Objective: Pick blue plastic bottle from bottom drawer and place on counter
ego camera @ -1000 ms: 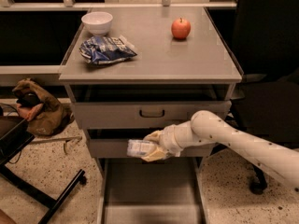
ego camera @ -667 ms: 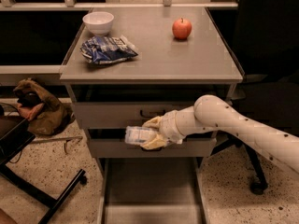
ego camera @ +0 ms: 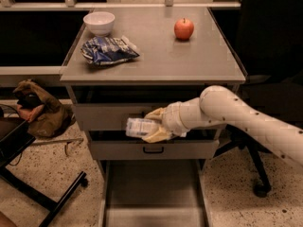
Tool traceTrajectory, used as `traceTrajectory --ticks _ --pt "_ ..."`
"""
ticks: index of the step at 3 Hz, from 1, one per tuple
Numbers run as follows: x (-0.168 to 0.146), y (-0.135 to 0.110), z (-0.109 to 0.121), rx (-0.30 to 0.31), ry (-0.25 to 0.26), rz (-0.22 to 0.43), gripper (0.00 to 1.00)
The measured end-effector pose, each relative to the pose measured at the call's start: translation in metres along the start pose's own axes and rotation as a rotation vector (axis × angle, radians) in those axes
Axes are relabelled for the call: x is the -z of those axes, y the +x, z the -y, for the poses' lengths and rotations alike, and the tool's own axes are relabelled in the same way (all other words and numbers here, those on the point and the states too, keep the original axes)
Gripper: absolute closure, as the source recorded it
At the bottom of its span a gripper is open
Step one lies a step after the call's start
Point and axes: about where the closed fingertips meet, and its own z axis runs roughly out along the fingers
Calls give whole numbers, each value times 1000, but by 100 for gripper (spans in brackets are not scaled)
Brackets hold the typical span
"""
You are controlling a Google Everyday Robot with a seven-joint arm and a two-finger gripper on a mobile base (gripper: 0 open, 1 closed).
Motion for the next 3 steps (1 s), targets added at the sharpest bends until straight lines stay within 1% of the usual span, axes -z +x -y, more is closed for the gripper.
traceTrajectory --ticks 1,2,3 --pt "44 -55 27 72 61 33 100" --pt "82 -106 52 142 119 27 100" --pt "112 -141 79 194 196 -1 100"
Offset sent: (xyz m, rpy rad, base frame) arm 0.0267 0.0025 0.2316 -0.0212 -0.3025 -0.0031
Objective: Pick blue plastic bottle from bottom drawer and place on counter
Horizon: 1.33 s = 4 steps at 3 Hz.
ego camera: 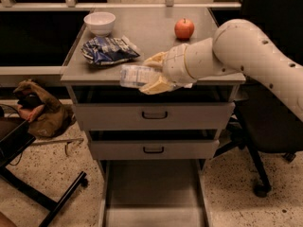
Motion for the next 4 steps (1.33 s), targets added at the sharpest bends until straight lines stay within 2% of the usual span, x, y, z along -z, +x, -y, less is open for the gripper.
traceTrajectory --ticks 1,2,3,4 --pt "0 0 0 0 0 0 100" --pt "0 0 19 12 34 -11 100" --pt "6 -8 60 43 158 -31 100" --pt "8 -7 102 55 260 -59 100"
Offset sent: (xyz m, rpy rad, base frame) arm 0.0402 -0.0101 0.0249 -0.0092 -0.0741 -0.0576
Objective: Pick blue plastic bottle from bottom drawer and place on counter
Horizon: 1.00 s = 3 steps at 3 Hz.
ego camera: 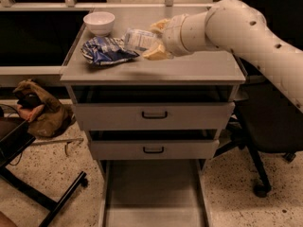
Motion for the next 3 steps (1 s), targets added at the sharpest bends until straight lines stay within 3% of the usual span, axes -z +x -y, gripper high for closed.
traceTrajectory --ticks 1,2,3 --pt "-15 24 16 -48 30 -34 100" --pt "-31 56 13 -149 27 -37 100" --pt "-41 76 10 -206 18 -49 100"
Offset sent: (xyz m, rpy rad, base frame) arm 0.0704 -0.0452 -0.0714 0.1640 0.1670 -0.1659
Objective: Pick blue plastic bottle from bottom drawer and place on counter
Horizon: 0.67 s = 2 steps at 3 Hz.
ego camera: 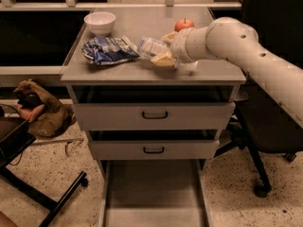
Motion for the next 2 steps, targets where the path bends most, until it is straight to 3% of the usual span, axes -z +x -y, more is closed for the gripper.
traceTrajectory --ticks 2 --pt "4 19 10 13 28 -125 100"
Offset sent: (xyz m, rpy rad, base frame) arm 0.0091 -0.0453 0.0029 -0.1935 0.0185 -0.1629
